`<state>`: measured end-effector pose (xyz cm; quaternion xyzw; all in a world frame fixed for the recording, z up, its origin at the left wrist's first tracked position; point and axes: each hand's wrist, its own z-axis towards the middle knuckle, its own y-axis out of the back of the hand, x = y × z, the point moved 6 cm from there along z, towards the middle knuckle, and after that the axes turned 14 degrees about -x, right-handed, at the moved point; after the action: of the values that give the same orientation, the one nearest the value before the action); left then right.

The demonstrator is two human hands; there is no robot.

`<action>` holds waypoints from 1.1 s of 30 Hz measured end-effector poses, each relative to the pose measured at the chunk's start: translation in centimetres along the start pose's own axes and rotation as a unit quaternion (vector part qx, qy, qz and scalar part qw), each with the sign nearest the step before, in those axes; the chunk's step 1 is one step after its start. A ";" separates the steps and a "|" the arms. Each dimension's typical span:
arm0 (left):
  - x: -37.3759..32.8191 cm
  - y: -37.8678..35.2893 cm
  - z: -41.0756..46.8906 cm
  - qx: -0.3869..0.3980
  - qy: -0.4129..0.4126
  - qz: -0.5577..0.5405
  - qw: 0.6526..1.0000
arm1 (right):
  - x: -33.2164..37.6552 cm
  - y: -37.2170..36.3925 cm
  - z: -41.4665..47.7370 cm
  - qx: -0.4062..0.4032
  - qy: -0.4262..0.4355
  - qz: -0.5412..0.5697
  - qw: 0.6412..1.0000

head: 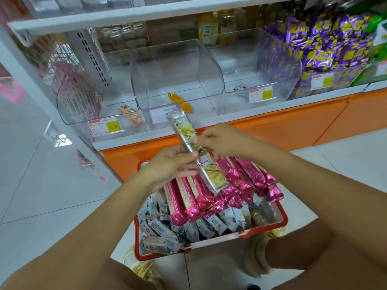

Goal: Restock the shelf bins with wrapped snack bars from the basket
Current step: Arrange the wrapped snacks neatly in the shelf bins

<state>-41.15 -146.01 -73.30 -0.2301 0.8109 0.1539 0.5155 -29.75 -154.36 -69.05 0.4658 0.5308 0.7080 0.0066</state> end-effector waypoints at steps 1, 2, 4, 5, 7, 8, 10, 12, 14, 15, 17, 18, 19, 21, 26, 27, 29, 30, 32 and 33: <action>-0.2 0.8 0.4 -0.015 0.000 0.002 1.000 | -0.3 0.0 0.7 0.000 -0.023 0.024 0.999; -0.4 1.5 0.7 -0.028 0.005 0.000 1.000 | -0.9 -0.2 1.5 -0.003 -0.042 0.031 0.999; -0.6 2.9 1.4 -0.060 0.029 -0.021 0.998 | -2.1 -1.2 2.4 0.011 -0.043 -0.039 0.998; -0.6 3.4 1.6 -0.075 0.041 -0.028 0.996 | -2.6 -1.9 2.6 0.027 -0.036 -0.106 0.993; -0.4 3.9 1.9 -0.094 0.059 -0.021 0.994 | -3.6 -3.3 2.2 0.073 -0.036 -0.219 0.972; -0.3 4.0 2.0 -0.099 0.065 -0.012 0.993 | -4.2 -3.9 1.9 0.105 -0.053 -0.242 0.963; -0.1 4.0 2.0 -0.104 0.070 0.002 0.992 | -5.4 -4.5 1.3 0.159 -0.095 -0.258 0.948; -0.2 4.0 1.8 -0.100 0.070 0.006 0.992 | -6.6 -4.7 1.4 0.158 -0.116 -0.248 0.949; -0.2 3.7 1.7 -0.090 0.069 0.003 0.994 | -7.5 -4.4 1.8 0.144 -0.144 -0.235 0.950; -0.2 3.6 1.6 -0.084 0.072 -0.002 0.994 | -7.8 -4.1 1.9 0.136 -0.164 -0.211 0.954; 0.0 3.5 1.5 -0.076 0.082 -0.009 0.994 | -8.3 -3.1 2.0 0.113 -0.212 -0.129 0.962; 0.2 3.4 1.5 -0.071 0.087 -0.016 0.994 | -8.3 -2.6 1.8 0.107 -0.240 -0.065 0.963; 0.3 3.4 1.5 -0.065 0.093 -0.025 0.993 | -8.0 -2.1 1.2 0.110 -0.267 0.012 0.957; 0.5 3.1 1.5 -0.046 0.102 -0.047 0.993 | -7.3 -1.5 0.0 0.133 -0.300 0.185 0.926; 0.0 1.3 0.8 0.004 0.074 -0.128 0.989 | -5.8 -0.3 -2.5 0.120 -0.243 0.450 0.851; -0.3 0.8 0.6 0.007 0.065 -0.150 0.987 | -5.1 0.0 -3.0 0.118 -0.224 0.472 0.844; -1.0 0.2 0.2 0.002 0.042 -0.176 0.983 | -3.7 0.7 -3.4 0.103 -0.174 0.496 0.844; -1.4 0.0 0.0 -0.005 0.025 -0.176 0.984 | -3.0 1.2 -3.6 0.087 -0.149 0.489 0.855; -2.9 -0.3 -0.8 -0.004 -0.018 -0.171 0.985 | -1.5 2.5 -3.9 0.034 -0.105 0.440 0.891; -3.7 -0.2 -1.2 -0.008 -0.040 -0.167 0.985 | -0.6 3.2 -4.0 0.009 -0.076 0.410 0.909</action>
<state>-40.56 -145.98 -69.45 -0.3604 0.7382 0.0815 0.5644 -30.52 -159.07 -67.00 0.6949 0.2973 0.6058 -0.2485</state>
